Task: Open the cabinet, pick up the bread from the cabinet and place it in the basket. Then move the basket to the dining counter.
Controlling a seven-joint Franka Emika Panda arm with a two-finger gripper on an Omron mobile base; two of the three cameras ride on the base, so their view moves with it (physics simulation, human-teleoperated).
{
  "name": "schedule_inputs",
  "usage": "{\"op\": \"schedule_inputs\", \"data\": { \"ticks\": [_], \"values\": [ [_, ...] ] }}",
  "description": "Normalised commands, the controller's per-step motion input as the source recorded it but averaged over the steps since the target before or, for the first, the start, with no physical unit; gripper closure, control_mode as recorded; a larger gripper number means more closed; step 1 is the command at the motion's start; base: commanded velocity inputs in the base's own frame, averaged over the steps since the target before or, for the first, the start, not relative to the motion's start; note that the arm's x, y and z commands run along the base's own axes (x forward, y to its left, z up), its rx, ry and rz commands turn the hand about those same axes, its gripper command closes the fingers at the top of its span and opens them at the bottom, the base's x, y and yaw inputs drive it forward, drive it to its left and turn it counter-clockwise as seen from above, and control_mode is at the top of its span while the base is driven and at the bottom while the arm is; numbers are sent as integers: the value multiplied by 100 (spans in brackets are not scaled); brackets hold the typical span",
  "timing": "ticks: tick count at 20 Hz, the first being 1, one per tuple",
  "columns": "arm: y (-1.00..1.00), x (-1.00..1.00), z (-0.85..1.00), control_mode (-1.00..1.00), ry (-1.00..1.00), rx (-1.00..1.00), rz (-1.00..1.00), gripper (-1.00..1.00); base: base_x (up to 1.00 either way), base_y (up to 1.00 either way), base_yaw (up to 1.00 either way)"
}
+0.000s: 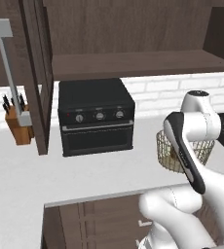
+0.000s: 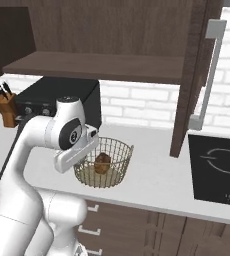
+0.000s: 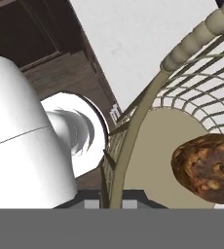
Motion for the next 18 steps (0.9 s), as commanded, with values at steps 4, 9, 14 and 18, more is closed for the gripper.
{"op": "schedule_inputs", "data": {
  "ticks": [4,9,14,18],
  "values": [
    [0,0,0,100,0,0,0,100,-100,0,0],
    [0,0,0,100,0,0,0,100,-100,-1,0],
    [0,0,0,100,0,0,0,100,-82,0,-20],
    [0,0,0,100,0,0,0,100,-2,1,-82]
  ]
}}
